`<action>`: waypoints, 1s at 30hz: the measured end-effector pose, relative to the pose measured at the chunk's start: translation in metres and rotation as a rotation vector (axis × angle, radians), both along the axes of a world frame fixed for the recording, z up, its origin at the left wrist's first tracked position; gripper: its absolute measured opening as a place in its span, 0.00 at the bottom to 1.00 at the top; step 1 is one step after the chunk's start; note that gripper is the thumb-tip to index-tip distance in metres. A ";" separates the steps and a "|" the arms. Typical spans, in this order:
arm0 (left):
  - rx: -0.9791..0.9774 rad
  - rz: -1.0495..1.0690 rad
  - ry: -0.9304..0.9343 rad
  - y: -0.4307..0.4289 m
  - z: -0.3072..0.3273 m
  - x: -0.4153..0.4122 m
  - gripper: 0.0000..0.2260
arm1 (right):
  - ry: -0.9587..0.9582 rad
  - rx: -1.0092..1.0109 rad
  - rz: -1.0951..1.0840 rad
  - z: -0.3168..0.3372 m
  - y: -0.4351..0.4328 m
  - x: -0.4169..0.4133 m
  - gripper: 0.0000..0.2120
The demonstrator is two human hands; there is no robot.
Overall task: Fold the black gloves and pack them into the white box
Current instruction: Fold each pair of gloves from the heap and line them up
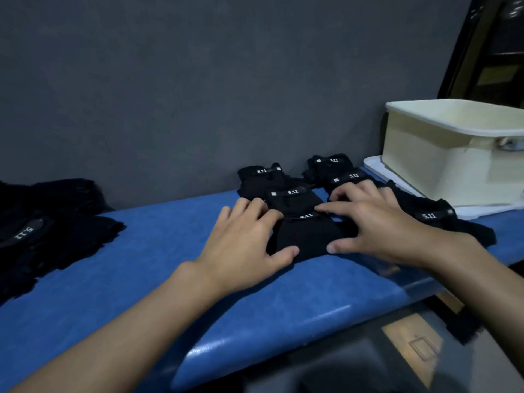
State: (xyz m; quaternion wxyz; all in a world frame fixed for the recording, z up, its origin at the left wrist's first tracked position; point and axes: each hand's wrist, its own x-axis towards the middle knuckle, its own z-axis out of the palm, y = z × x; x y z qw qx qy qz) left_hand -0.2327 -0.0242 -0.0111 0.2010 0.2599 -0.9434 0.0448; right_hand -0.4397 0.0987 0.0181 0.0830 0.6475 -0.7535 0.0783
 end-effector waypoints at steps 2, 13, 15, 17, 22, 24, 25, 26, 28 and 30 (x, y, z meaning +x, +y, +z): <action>-0.031 0.000 0.024 -0.001 -0.001 -0.004 0.33 | -0.004 0.003 -0.004 0.001 -0.004 -0.002 0.36; -0.095 0.037 0.057 -0.003 -0.003 -0.013 0.31 | 0.029 -0.029 -0.047 -0.002 -0.009 -0.007 0.35; -0.099 0.043 0.056 -0.003 -0.003 -0.014 0.31 | 0.025 -0.035 -0.051 -0.003 -0.009 -0.008 0.34; -0.105 0.049 0.053 -0.003 -0.002 -0.015 0.31 | 0.015 -0.037 -0.055 -0.003 -0.010 -0.008 0.34; -0.100 0.061 0.049 -0.004 -0.003 -0.014 0.32 | 0.015 -0.066 -0.052 -0.006 -0.010 -0.007 0.34; -0.103 0.065 0.043 -0.005 -0.002 -0.014 0.32 | 0.010 -0.068 -0.051 -0.007 -0.010 -0.007 0.34; -0.106 0.064 0.043 -0.005 -0.002 -0.014 0.32 | 0.007 -0.070 -0.051 -0.007 -0.010 -0.007 0.34; -0.109 0.062 0.045 -0.005 -0.002 -0.013 0.32 | 0.005 -0.072 -0.052 -0.007 -0.010 -0.007 0.35; -0.113 0.055 0.046 -0.005 -0.001 -0.013 0.32 | -0.001 -0.076 -0.053 -0.006 -0.009 -0.007 0.35; -0.111 0.052 0.048 -0.005 0.000 -0.012 0.32 | -0.012 -0.087 -0.050 -0.004 -0.007 -0.007 0.35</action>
